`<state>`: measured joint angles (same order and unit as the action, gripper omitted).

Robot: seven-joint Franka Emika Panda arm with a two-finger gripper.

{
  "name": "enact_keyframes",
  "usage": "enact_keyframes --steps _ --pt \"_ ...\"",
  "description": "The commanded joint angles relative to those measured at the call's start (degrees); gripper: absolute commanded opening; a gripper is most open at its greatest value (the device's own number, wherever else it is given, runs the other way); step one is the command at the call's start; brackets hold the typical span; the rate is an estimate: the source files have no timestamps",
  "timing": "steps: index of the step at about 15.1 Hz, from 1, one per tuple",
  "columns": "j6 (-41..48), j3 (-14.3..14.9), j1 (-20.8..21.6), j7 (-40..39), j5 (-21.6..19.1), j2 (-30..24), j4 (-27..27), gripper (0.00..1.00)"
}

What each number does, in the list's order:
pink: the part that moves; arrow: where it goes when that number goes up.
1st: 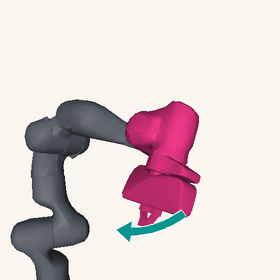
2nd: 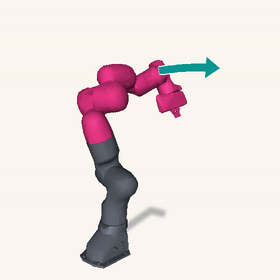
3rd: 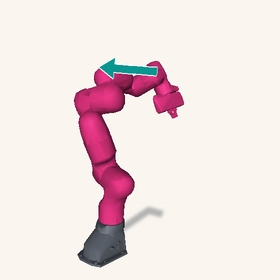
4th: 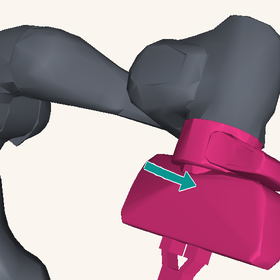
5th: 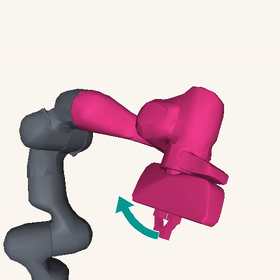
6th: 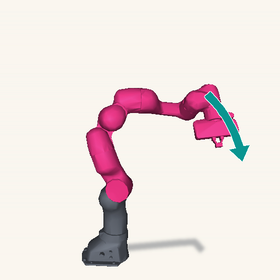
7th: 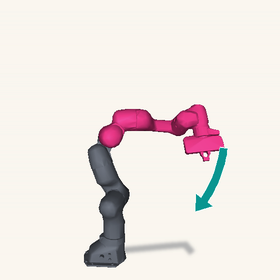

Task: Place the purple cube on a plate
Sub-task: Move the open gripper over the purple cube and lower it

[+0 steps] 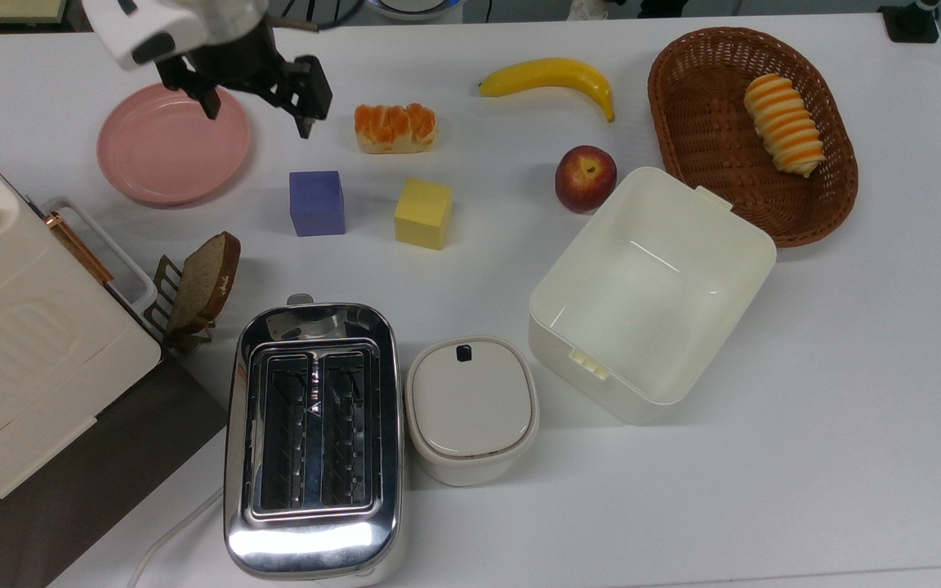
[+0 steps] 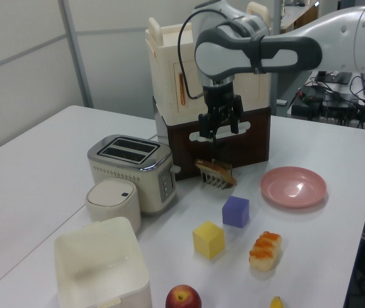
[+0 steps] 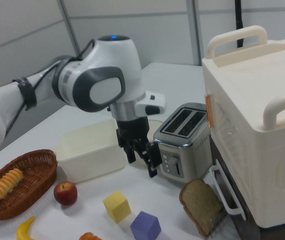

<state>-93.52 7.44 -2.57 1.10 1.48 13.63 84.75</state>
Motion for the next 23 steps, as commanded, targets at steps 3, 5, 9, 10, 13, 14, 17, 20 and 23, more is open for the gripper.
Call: enact_keyframes --steps 3,5,9,10,13,14,17,20,23 --pt "-5.3 0.4 2.2 -4.4 1.8 0.9 6.6 1.0" --pt "-7.0 0.3 2.2 -5.8 1.5 1.0 8.3 1.0" --pt "-7.8 0.3 2.1 -9.0 0.4 1.0 11.4 1.0" --pt "-8.0 0.3 2.1 -9.1 0.4 1.0 11.6 1.0" --pt "-12.3 0.4 2.1 -9.1 0.4 1.3 14.8 1.0" --pt "-14.1 0.4 2.1 -9.1 0.4 1.6 15.8 1.0" --pt "-16.1 0.4 2.2 -9.1 1.2 4.1 16.9 1.0" --pt "-17.7 0.4 3.5 -8.9 1.2 6.3 16.8 1.0" --pt "-17.7 0.4 3.6 -8.9 1.2 6.5 16.8 1.0"
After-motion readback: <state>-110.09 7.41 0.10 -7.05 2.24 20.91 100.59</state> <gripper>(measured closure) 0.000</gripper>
